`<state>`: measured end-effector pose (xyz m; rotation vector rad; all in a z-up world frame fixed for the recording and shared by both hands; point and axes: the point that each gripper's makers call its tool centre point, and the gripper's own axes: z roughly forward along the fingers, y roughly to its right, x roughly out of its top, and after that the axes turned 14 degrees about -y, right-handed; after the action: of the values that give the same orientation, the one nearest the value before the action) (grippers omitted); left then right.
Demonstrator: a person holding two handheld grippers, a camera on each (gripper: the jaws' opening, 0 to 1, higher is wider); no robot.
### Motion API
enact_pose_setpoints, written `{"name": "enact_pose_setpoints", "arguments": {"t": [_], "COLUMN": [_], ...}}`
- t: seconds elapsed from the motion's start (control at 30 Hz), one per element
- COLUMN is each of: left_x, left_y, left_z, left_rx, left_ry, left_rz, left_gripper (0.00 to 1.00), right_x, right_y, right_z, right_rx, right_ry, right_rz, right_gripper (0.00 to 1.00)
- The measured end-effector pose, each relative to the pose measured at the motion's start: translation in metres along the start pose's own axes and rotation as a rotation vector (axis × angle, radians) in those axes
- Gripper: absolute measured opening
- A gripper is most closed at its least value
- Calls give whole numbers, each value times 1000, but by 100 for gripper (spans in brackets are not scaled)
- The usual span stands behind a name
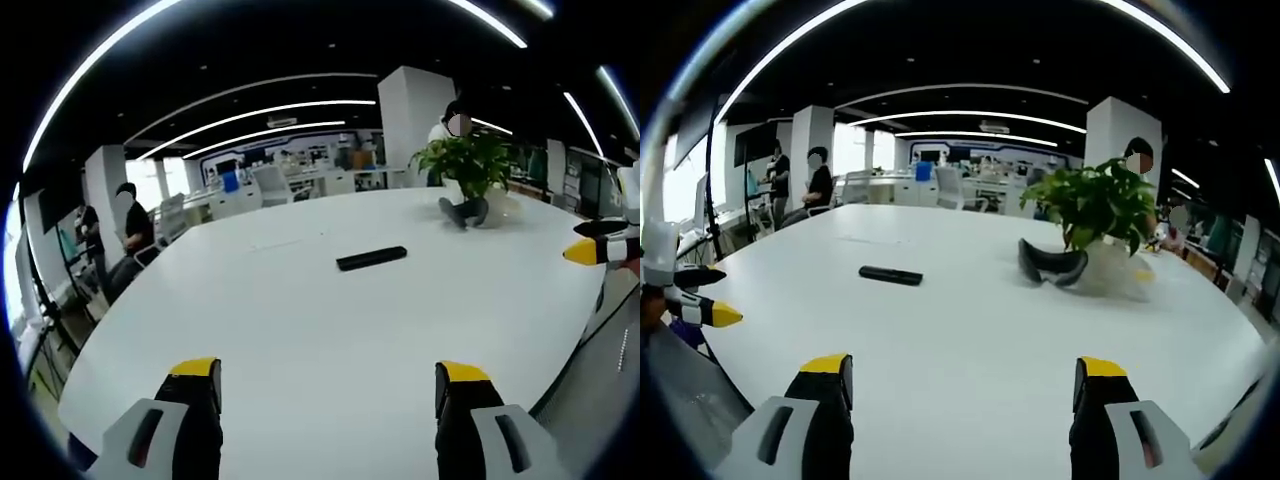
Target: Press the specified remote control buttons in sequence, fully releasing each button before pressing the next.
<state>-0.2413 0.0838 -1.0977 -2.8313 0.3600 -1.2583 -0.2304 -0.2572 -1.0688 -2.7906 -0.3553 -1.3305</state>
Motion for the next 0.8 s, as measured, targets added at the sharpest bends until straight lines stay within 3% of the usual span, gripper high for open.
{"name": "enact_pose_setpoints", "arguments": {"t": [0.8], "left_x": [-2], "left_y": [1], "left_z": [3], "left_rx": [0], "left_ry": [-20], "left_rz": [20], "left_gripper": [89], "right_x": [1], "right_y": [0], "right_z": [-1], "right_rx": [2], "right_ry": [8], "right_rz": [2], "right_gripper": [90]}}
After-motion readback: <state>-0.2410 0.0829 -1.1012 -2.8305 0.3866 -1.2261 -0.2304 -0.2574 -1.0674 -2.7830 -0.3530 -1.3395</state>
